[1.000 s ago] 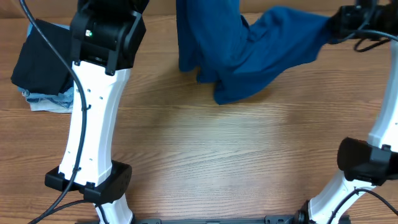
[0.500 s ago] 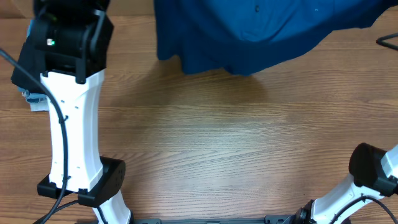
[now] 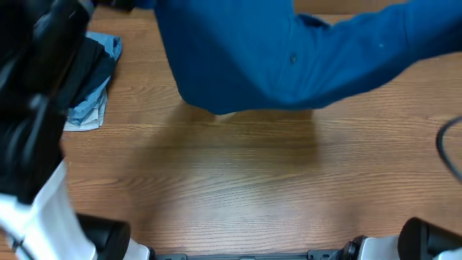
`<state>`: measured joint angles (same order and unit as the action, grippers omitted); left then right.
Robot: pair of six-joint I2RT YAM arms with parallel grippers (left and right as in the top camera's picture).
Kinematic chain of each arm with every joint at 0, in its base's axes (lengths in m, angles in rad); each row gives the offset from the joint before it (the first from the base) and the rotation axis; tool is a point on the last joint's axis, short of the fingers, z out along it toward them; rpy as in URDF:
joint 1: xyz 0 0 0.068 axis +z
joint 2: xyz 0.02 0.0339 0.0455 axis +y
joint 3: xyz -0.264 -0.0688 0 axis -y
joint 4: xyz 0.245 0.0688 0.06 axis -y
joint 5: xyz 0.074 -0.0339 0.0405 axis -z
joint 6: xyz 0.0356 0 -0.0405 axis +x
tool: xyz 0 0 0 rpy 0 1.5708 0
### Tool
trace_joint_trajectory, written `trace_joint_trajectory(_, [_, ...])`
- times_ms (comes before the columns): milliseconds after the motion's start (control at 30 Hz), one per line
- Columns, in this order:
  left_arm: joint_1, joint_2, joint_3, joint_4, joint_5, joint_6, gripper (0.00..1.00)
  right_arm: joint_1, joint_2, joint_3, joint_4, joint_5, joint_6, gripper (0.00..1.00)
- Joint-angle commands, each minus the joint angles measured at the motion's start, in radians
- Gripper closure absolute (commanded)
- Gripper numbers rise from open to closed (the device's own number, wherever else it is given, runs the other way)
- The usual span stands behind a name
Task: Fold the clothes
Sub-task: 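Stretch the shirt between both grippers and lay it flat on the table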
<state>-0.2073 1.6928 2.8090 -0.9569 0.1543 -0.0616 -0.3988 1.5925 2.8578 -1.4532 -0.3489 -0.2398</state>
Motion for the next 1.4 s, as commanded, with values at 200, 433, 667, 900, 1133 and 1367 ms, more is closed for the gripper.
trace_joint_trajectory(200, [0.003, 0.016, 0.02, -0.129, 0.176, -0.171, 0.96, -0.001, 0.008, -0.012, -0.033, -0.189, 0.006, 0.96])
trace_joint_trajectory(433, [0.004, 0.378, 0.02, 0.499, 0.239, -0.185, 0.96, -0.001, 0.27, -0.026, 0.274, -0.245, 0.077, 0.96])
trace_joint_trajectory(667, [0.011, 0.452, 0.02, 0.835, 0.241, -0.137, 0.96, -0.001, 0.301, -0.024, 0.552, -0.183, 0.16, 0.96])
trace_joint_trajectory(900, [0.091, 0.462, 0.013, 0.435, 0.264, -0.025, 0.96, -0.001, 0.323, -0.024, 0.398, -0.136, 0.132, 0.96])
trace_joint_trajectory(1133, [0.093, 0.483, -0.261, -0.014, 0.097, 0.029, 0.96, 0.006, 0.531, -0.025, -0.175, -0.168, 0.022, 0.96])
trace_joint_trajectory(1367, [0.093, 0.486, -0.395, -0.236, 0.097, -0.006, 0.96, 0.056, 0.577, -0.203, -0.241, -0.163, 0.116, 0.96])
